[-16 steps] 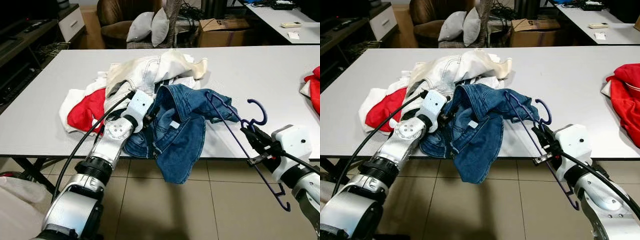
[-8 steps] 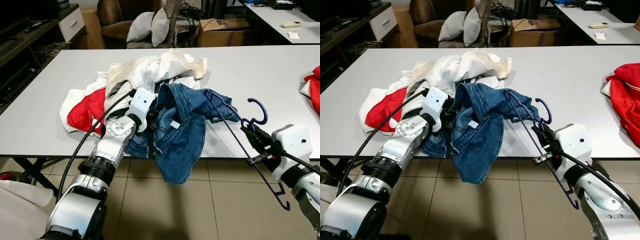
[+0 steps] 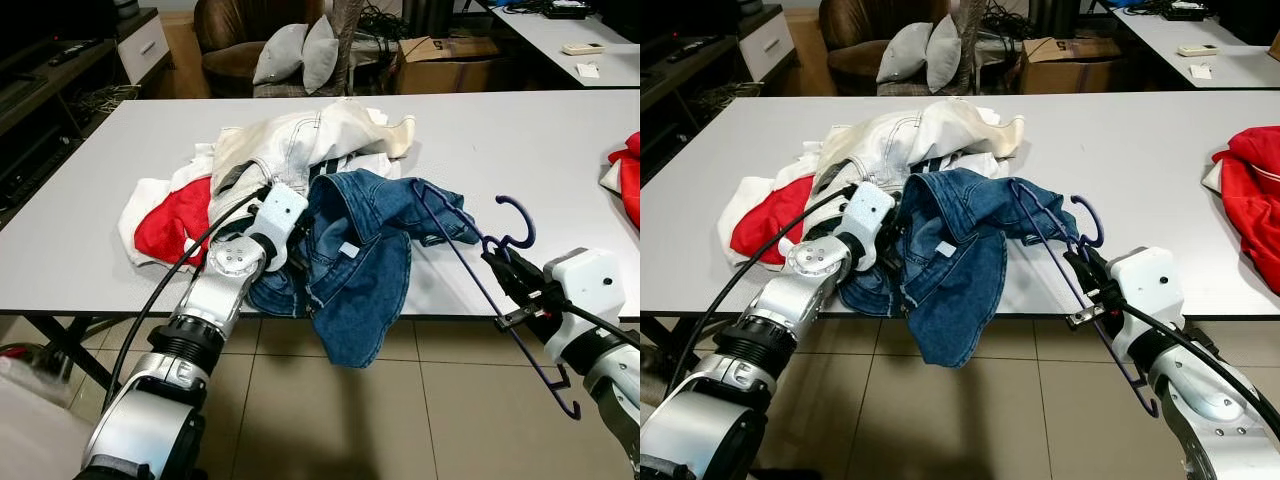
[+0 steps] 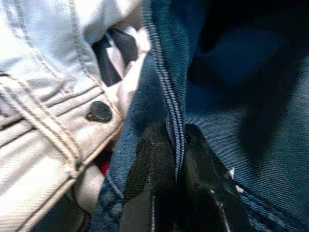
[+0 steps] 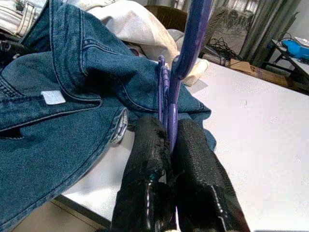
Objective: Hang hanger
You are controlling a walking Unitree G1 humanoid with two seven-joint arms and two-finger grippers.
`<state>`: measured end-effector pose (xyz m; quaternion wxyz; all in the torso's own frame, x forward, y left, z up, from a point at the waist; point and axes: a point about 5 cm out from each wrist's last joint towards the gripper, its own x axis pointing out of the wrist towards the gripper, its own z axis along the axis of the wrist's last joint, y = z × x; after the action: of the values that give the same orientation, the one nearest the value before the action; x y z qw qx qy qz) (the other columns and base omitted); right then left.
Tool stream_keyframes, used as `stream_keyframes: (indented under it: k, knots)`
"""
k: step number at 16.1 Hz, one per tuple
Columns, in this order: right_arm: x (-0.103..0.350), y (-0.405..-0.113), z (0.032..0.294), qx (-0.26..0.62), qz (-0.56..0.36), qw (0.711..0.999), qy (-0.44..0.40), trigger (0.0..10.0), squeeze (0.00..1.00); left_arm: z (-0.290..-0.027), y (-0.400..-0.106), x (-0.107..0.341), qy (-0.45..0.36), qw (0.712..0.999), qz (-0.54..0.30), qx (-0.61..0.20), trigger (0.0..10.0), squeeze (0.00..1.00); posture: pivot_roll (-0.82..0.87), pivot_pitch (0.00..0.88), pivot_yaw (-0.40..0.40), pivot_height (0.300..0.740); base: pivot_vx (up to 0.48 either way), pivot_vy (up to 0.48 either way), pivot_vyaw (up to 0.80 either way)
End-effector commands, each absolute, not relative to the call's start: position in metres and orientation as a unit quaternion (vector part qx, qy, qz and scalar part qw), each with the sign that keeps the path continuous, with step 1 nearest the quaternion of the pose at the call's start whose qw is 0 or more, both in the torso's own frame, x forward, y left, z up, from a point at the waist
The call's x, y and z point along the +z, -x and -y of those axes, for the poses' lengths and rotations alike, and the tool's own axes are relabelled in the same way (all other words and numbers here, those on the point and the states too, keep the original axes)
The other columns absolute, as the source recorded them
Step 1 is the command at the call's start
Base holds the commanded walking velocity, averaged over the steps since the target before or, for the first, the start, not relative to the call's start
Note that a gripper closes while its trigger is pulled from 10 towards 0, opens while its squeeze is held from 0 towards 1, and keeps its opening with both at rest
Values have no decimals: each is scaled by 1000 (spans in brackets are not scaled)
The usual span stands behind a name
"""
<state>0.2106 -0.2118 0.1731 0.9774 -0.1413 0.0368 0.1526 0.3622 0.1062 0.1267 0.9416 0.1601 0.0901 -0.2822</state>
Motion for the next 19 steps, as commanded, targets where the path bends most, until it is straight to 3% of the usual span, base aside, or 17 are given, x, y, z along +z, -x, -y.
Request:
stream_keyframes:
  k: [1, 2, 3, 6, 8, 12, 16, 17, 19]
  knots:
    - [174, -213, 211, 156, -30, 977, 141, 10000, 0, -111, -360, 122, -175, 936, -107, -286, 2431, 0, -180, 0, 89, 740, 0, 0, 0]
    - [175, -213, 210, 154, -29, 978, 141, 10000, 0, -111, -360, 121, -177, 935, -109, -286, 2784, 0, -182, 0, 92, 740, 0, 0, 0]
    - [175, -214, 210, 154, -28, 978, 141, 10000, 0, -111, -360, 123, -170, 936, -107, -288, 0, 0, -183, 0, 94, 740, 0, 0, 0]
    - [176, -214, 209, 151, -23, 979, 138, 10000, 0, -115, -368, 148, -89, 957, -55, -269, 0, 0, -184, 0, 104, 740, 0, 0, 0]
    - [184, -210, 207, 159, -2, 983, 95, 10000, 0, -124, -380, 189, -25, 967, 8, -253, 0, 0, -180, 0, 106, 740, 0, 0, 0]
    - [206, -189, 203, 258, 37, 965, 29, 10000, 0, -128, -392, 263, -61, 961, 100, -249, 0, 0, -168, 0, 111, 740, 0, 0, 0]
    - [226, -163, 197, 381, 50, 922, -45, 10000, 0, -113, -399, 293, -87, 953, 109, -267, 0, 0, -178, 0, 137, 740, 0, 0, 0]
    - [224, -160, 196, 386, 34, 921, -36, 10000, 0, -111, -400, 292, -92, 953, 105, -268, 0, 0, -182, 0, 145, 740, 0, 0, 0]
    - [218, -169, 202, 325, 28, 945, -22, 10000, 0, -106, -399, 284, -99, 949, 96, -283, 0, 0, -184, 0, 153, 740, 0, 0, 0]
